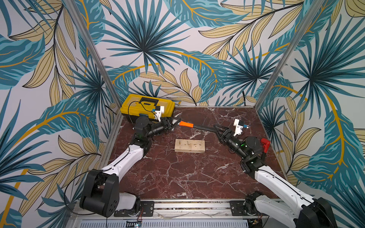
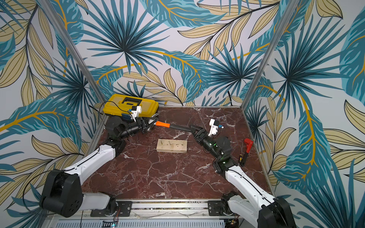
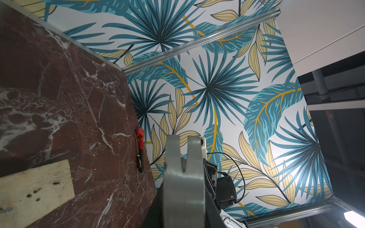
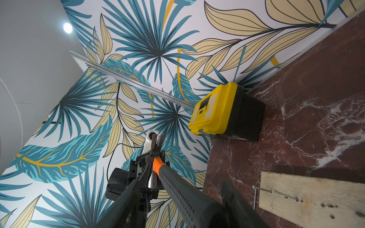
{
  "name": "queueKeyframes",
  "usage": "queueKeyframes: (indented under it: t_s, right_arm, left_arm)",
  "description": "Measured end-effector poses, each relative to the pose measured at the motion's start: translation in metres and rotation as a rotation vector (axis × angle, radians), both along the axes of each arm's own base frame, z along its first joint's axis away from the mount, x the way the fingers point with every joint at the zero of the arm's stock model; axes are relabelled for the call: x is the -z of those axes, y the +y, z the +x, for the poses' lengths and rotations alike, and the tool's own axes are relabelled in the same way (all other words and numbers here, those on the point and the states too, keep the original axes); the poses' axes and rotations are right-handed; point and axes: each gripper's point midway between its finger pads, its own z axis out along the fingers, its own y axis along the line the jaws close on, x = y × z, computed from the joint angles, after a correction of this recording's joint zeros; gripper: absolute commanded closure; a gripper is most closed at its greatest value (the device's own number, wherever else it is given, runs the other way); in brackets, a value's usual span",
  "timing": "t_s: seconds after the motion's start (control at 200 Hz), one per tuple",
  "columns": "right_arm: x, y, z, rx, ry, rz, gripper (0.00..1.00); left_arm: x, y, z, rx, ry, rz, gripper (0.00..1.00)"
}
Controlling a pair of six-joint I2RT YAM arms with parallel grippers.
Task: Use a claw hammer to pull out a nail
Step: Adjust the hammer.
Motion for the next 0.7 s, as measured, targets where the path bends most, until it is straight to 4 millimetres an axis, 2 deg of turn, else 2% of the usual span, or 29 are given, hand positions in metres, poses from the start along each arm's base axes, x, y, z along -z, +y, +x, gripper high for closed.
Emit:
queueKeyframes:
  t_s: [0.195,0.365,0.506,0.701]
  right_arm:
    - [0.008,0.022,0.009,-0.042,0.006,0.001,0.37]
    - [0.006,0.042,0.016,-0.088,-0.012,0.012,0.44]
    - [-0.004,0.044,0.021,-0.089,-0.044,0.024,0.5]
    - [-0.013,0.044,0.025,-0.077,-0.081,0.039,0.51]
  left_arm:
    - [0.007,0.002,0.002,-0.021,0.031,-0.006,1.0]
    - [0.006,0.002,0.003,-0.024,0.029,-0.011,1.0]
    - [0.002,0.003,0.002,-0.022,0.02,-0.02,1.0]
    - [-0.005,0.004,-0.002,-0.011,0.003,-0.026,1.0]
